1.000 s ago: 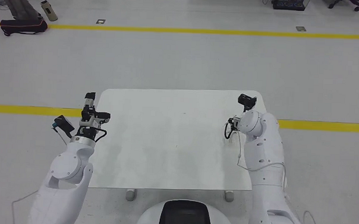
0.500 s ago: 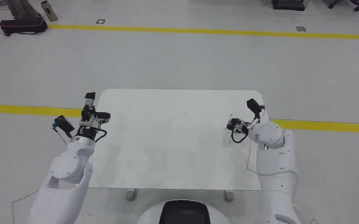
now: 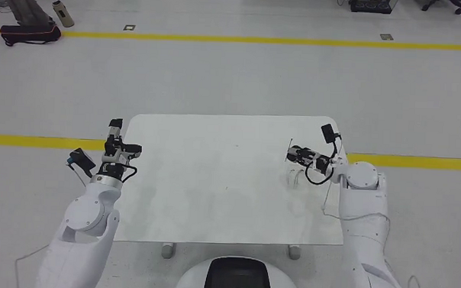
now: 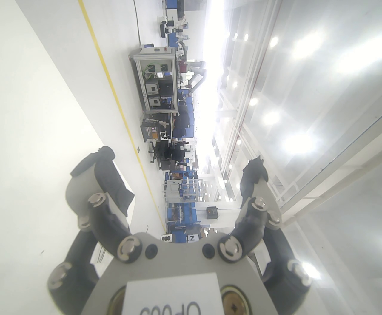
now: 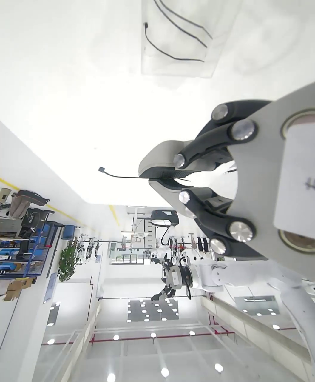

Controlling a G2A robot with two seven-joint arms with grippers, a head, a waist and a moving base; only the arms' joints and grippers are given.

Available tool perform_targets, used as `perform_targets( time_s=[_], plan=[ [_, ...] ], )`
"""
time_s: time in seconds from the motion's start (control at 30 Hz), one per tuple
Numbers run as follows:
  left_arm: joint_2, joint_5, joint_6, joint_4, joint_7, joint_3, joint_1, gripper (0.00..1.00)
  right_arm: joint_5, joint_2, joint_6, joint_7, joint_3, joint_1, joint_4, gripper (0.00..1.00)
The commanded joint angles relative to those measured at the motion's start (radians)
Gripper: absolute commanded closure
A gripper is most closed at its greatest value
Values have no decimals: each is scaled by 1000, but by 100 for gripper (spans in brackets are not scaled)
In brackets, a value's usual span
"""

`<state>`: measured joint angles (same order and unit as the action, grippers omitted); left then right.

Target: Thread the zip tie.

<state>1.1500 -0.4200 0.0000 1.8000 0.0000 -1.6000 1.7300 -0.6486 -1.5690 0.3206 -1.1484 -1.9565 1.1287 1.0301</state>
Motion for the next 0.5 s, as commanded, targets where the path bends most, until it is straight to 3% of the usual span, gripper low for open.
perform_targets(
  time_s=[0.0, 0.07, 0.13, 0.47],
  plan=[
    [0, 0, 0, 0, 0, 0, 0, 0, 12, 0, -4, 14, -1, 4, -1, 100],
    [0, 0, 0, 0, 0, 0, 0, 0, 47, 4, 4, 71, -8, 26, 6, 100],
    [0, 0, 0, 0, 0, 0, 0, 0, 125, 7, 19, 60, -14, 34, -13, 100],
    [0, 0, 0, 0, 0, 0, 0, 0, 546, 49, 19, -222, -17, 51, -73, 100]
  ],
)
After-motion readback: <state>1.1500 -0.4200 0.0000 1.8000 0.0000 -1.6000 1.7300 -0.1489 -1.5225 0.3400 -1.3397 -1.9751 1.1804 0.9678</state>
